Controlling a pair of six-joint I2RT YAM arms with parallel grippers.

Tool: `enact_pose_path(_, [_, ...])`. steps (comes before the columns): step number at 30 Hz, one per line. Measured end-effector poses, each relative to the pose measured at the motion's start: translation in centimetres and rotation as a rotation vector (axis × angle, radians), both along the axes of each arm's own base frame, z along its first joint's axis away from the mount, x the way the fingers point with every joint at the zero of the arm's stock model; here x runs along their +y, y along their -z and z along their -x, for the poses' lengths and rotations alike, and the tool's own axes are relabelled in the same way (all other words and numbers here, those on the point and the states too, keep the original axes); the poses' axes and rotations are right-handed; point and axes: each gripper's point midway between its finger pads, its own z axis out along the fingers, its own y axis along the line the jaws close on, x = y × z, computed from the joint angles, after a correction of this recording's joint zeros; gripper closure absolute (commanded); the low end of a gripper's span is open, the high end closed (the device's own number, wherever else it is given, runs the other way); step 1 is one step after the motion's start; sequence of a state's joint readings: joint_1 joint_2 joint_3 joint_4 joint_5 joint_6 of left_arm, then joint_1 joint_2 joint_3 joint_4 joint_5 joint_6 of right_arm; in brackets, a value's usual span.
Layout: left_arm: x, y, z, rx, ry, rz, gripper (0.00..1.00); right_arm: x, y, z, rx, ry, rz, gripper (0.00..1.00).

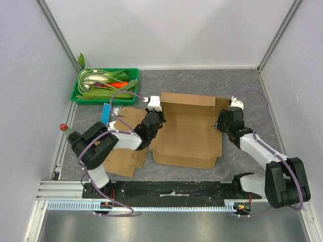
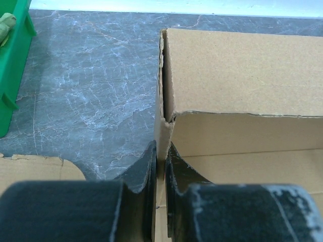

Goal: Fold the paper box

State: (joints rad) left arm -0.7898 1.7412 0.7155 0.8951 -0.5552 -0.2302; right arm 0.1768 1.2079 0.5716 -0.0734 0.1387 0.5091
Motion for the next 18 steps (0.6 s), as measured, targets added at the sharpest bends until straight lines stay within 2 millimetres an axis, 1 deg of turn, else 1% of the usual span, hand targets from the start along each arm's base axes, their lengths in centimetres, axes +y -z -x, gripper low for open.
enact_pose_path(1, [0.0, 0.0, 0.0, 0.000, -0.002, -0.001, 0.98, 0.0, 0.1, -0.1, -0.007, 0.003, 0.009, 0.50])
enact_pose_path(2, [0.0, 0.0, 0.0, -0.001, -0.005, -0.002, 0.98, -0.1, 0.1, -0.3, -0.015, 0.012, 0.023, 0.45])
enact_pose_path(4, [0.1, 0.0, 0.1, -0.002, -0.009, -0.004, 0.98, -0.4, 0.1, -0.8, -0.033, 0.033, 0.045, 0.39])
enact_pose_path(7, [0.1, 0.0, 0.1, -0.002, -0.013, -0.006, 0.98, -0.8, 0.2, -1.2, -0.063, 0.060, 0.061, 0.41])
enact_pose_path(11, [0.0, 0.0, 0.1, -0.002, -0.009, -0.010, 0.98, -1.2, 1.0, -0.6, -0.075, 0.102, 0.050, 0.40])
enact_pose_path(14, [-0.1, 0.0, 0.1, 0.000, -0.007, -0.014, 0.98, -1.4, 1.3, -0.1, -0.078, 0.126, 0.047, 0.43])
enact_pose_path(16, [0.0, 0.0, 0.1, 0.001, -0.010, -0.016, 0.98, -1.2, 0.7, -0.2, -0.106, 0.137, 0.029, 0.45])
enact_pose_path(18, [0.0, 0.1, 0.1, 0.005, -0.016, -0.020, 0.98, -0.6, -0.4, 0.2, -0.154, 0.129, -0.005, 0.46])
